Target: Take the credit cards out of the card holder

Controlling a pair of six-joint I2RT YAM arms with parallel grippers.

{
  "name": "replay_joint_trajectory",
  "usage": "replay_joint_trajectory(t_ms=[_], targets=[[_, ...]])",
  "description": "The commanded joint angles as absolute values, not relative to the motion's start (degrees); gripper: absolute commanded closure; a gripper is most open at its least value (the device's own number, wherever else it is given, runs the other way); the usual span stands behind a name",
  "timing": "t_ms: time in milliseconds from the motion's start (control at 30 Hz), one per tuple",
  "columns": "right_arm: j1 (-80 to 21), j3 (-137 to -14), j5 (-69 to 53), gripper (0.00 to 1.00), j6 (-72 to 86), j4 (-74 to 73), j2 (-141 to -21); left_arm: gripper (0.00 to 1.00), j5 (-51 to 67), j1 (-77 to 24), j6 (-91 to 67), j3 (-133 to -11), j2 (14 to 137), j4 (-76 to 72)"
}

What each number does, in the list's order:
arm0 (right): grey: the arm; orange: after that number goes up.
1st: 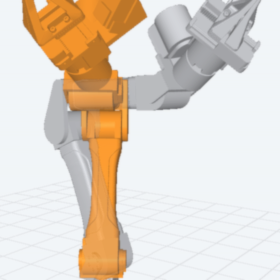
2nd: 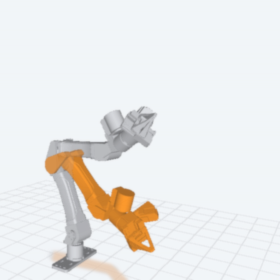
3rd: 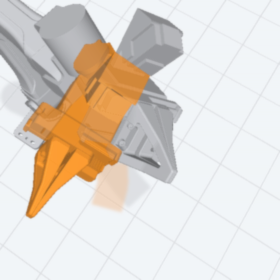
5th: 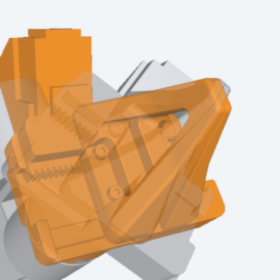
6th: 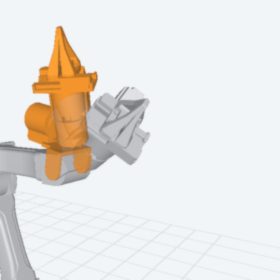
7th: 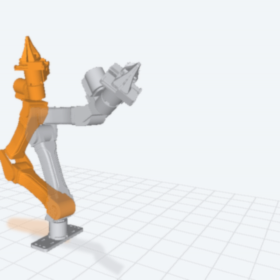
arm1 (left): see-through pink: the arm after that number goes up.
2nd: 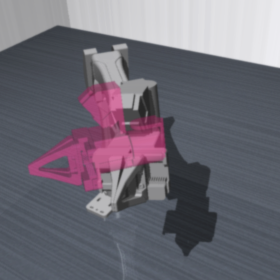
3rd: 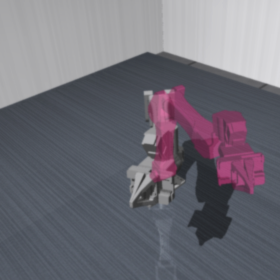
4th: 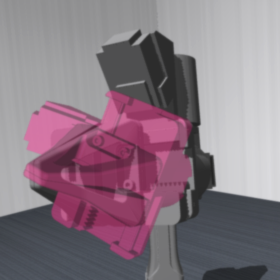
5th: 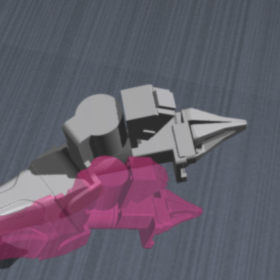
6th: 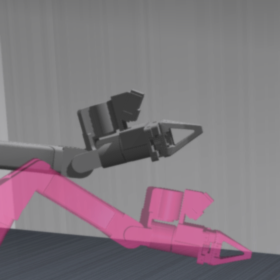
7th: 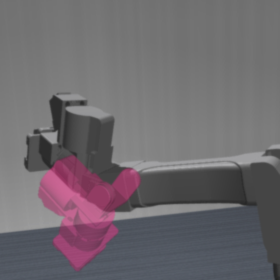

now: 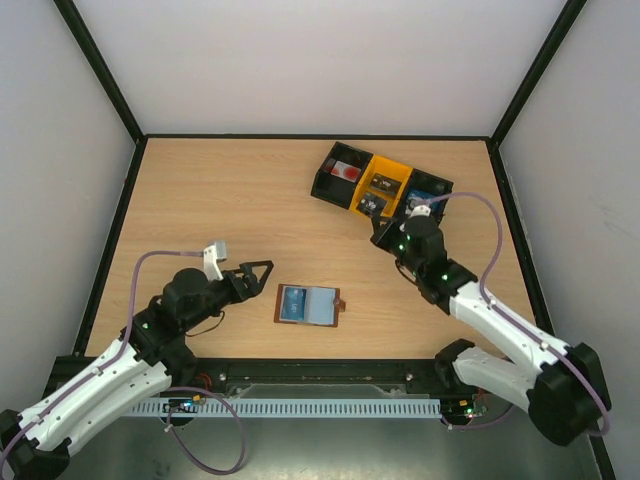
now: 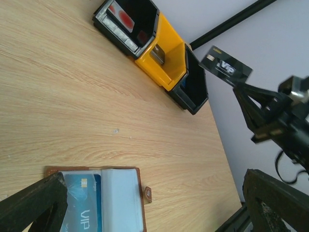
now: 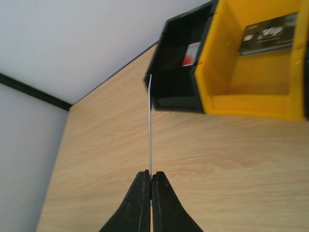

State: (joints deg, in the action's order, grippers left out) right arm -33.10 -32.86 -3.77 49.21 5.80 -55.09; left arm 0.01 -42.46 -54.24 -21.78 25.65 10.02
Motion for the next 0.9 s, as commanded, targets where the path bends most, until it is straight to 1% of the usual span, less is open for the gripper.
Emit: replay_joint_trajectory(t_ms=[0,133,300,567,700,867], targets=[[-26.4,-37.4,-8.2,0.98,43.6,3.5,-62.3,0.0,3.1,-42.3,-54.5,-20.6,25.3,8.9],[-19.7,-41.9,-11.7,0.98,41.9,3.8,-70.8,0.0,2.3,-42.2,-53.3,-20.2,25.7,9.2],[-15.0,-47.4,-14.8,0.98,41.5,4.2,-80.3,0.0,1.7,-42.2,-51.9,-20.4,25.7,10.3],[-12.2,-60.6,-14.5,0.98,40.4,0.6,-96.7,0.0,1.7,-42.1,-51.8,-20.8,26.9,9.5],[-11.3,-65.2,-16.3,0.98,40.8,0.8,-102.3,0.0,3.0,-42.1,-52.3,-20.5,27.7,9.4],[-10.9,-69.2,-16.7,0.98,41.4,0.3,-106.4,0.0,2.7,-42.0,-52.3,-20.1,27.4,9.5]])
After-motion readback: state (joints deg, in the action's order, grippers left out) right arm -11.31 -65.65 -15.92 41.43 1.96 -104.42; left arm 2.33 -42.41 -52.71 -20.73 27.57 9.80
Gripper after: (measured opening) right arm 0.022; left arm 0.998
